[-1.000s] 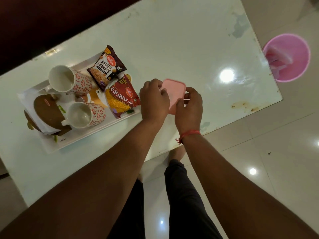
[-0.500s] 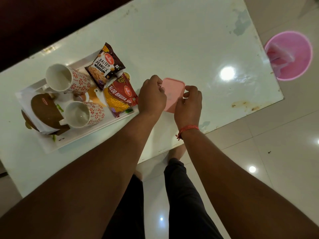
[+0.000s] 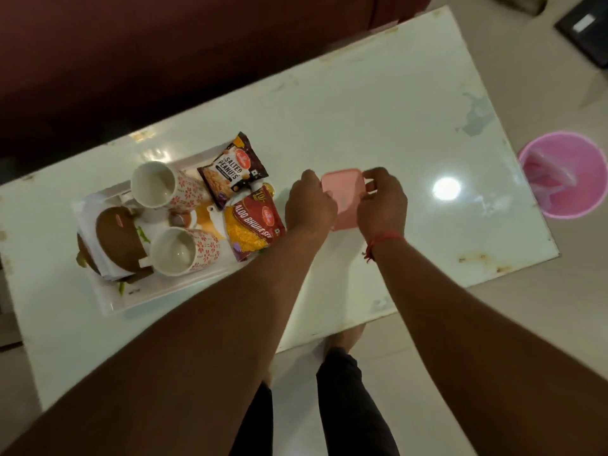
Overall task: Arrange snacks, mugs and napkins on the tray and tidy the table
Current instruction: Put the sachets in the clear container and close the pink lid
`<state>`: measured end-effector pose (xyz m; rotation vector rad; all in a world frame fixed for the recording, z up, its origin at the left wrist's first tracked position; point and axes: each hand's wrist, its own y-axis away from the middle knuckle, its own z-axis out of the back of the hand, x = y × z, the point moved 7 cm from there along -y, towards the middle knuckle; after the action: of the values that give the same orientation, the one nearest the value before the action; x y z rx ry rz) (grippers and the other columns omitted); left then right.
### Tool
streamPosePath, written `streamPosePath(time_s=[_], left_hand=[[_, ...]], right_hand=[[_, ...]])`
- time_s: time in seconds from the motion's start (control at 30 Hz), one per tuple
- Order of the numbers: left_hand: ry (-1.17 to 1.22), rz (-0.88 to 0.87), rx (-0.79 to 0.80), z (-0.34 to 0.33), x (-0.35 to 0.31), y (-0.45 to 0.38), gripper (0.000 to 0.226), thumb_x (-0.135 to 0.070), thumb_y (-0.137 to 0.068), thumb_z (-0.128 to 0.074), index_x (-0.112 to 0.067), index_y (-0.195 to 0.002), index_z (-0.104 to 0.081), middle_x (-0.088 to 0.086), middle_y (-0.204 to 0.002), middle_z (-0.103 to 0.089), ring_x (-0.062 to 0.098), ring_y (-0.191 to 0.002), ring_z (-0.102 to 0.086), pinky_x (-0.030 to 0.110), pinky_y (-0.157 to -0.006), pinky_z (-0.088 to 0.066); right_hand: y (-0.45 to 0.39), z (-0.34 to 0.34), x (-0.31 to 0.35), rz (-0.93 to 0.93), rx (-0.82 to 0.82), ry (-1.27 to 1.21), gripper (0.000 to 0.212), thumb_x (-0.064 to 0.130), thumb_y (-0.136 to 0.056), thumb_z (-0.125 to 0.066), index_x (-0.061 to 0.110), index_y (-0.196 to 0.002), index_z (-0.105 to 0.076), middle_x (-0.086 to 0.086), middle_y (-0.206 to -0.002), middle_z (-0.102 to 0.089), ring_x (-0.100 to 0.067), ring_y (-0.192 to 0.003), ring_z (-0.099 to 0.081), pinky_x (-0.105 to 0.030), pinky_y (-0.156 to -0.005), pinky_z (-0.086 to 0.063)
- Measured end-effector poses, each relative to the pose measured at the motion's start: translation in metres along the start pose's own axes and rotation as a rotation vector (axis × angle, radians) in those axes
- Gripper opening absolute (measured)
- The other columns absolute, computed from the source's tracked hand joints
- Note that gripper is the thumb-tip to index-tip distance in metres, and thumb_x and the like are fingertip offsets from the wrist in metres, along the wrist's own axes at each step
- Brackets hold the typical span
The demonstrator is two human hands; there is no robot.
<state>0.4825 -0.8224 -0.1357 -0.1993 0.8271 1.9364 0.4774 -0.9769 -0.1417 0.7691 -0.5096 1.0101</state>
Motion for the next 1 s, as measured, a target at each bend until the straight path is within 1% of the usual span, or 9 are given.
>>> streamPosePath(time_s=[0.2, 0.33, 0.47, 0.63, 0.7, 0.8, 0.87, 0.93, 1.0], left_hand=[[0.125, 0.096, -0.078, 0.013, -0.005, -0.029, 0.026, -0.018, -0.093, -0.062, -0.006, -0.115, -0.054, 0.015, -0.118, -0.065, 0.034, -0.108, -0.063, 0.041, -0.083, -0.053], [0.148, 0.113, -0.101, 0.013, -0.005, -0.033, 0.027, -0.018, -0.093, -0.062, -0.006, -0.116, -0.054, 0.014, -0.118, -0.065, 0.033, -0.108, -0.063, 0.042, -0.085, -0.055], [0.167, 0.1, -0.129, 0.009, -0.003, -0.032, 0.024, -0.016, -0.094, -0.062, -0.005, -0.113, -0.053, 0.014, -0.117, -0.066, 0.034, -0.108, -0.064, 0.045, -0.085, -0.057], [0.143, 0.095, -0.136, 0.009, -0.004, -0.032, 0.025, -0.018, -0.094, -0.063, -0.006, -0.114, -0.054, 0.013, -0.117, -0.065, 0.032, -0.109, -0.064, 0.045, -0.088, -0.056], [0.129, 0.094, -0.127, 0.009, -0.002, -0.031, 0.026, -0.019, -0.094, -0.063, -0.006, -0.114, -0.054, 0.013, -0.117, -0.065, 0.032, -0.109, -0.064, 0.045, -0.088, -0.056], [0.121, 0.092, -0.127, 0.01, 0.001, -0.029, 0.026, -0.02, -0.094, -0.063, -0.006, -0.114, -0.054, 0.014, -0.117, -0.066, 0.032, -0.109, -0.064, 0.045, -0.088, -0.056], [0.124, 0.088, -0.124, 0.011, 0.003, -0.027, 0.03, -0.023, -0.093, -0.065, -0.005, -0.115, -0.053, 0.014, -0.118, -0.066, 0.032, -0.11, -0.064, 0.041, -0.088, -0.055], [0.11, 0.052, -0.117, 0.019, 0.001, -0.026, 0.04, -0.032, -0.092, -0.066, -0.004, -0.118, -0.052, 0.015, -0.12, -0.064, 0.032, -0.111, -0.062, 0.036, -0.083, -0.049], [0.039, -0.02, -0.164, 0.037, 0.002, -0.023, 0.049, -0.043, -0.093, -0.061, -0.004, -0.12, -0.05, 0.016, -0.123, -0.061, 0.034, -0.111, -0.06, 0.037, -0.08, -0.045]], right_hand=[[-0.046, -0.012, 0.033, 0.106, 0.079, 0.104, 0.043, -0.005, -0.082, -0.042, 0.016, -0.112, -0.063, -0.007, -0.104, -0.065, -0.017, -0.088, -0.054, -0.026, -0.075, -0.043], [-0.055, -0.013, 0.035, 0.132, 0.107, 0.108, 0.044, -0.006, -0.083, -0.041, 0.017, -0.113, -0.063, -0.006, -0.105, -0.064, -0.016, -0.089, -0.055, -0.029, -0.079, -0.048], [-0.053, -0.013, 0.031, 0.137, 0.133, 0.104, 0.048, -0.006, -0.082, -0.038, 0.02, -0.115, -0.062, -0.007, -0.101, -0.065, -0.018, -0.088, -0.058, -0.03, -0.081, -0.05], [-0.05, -0.014, 0.032, 0.106, 0.148, 0.089, 0.051, -0.007, -0.08, -0.035, 0.018, -0.117, -0.06, -0.007, -0.097, -0.063, -0.017, -0.082, -0.056, -0.025, -0.072, -0.043], [-0.046, -0.016, 0.031, 0.104, 0.147, 0.088, 0.051, -0.007, -0.081, -0.036, 0.018, -0.119, -0.059, -0.007, -0.098, -0.063, -0.017, -0.082, -0.056, -0.024, -0.071, -0.041], [-0.043, -0.016, 0.031, 0.12, 0.145, 0.089, 0.05, -0.007, -0.083, -0.036, 0.018, -0.12, -0.059, -0.008, -0.101, -0.063, -0.017, -0.083, -0.055, -0.026, -0.073, -0.042], [-0.044, -0.016, 0.031, 0.124, 0.159, 0.086, 0.049, -0.005, -0.084, -0.037, 0.018, -0.123, -0.058, -0.007, -0.102, -0.063, -0.017, -0.085, -0.055, -0.028, -0.077, -0.046], [-0.044, -0.015, 0.032, 0.113, 0.185, 0.064, 0.048, -0.001, -0.087, -0.042, 0.018, -0.129, -0.055, -0.004, -0.102, -0.062, -0.016, -0.089, -0.056, -0.029, -0.085, -0.048], [-0.045, -0.011, 0.026, 0.094, 0.181, 0.019, 0.044, 0.01, -0.092, -0.051, 0.017, -0.135, -0.049, -0.005, -0.108, -0.063, -0.017, -0.098, -0.058, -0.027, -0.089, -0.046]])
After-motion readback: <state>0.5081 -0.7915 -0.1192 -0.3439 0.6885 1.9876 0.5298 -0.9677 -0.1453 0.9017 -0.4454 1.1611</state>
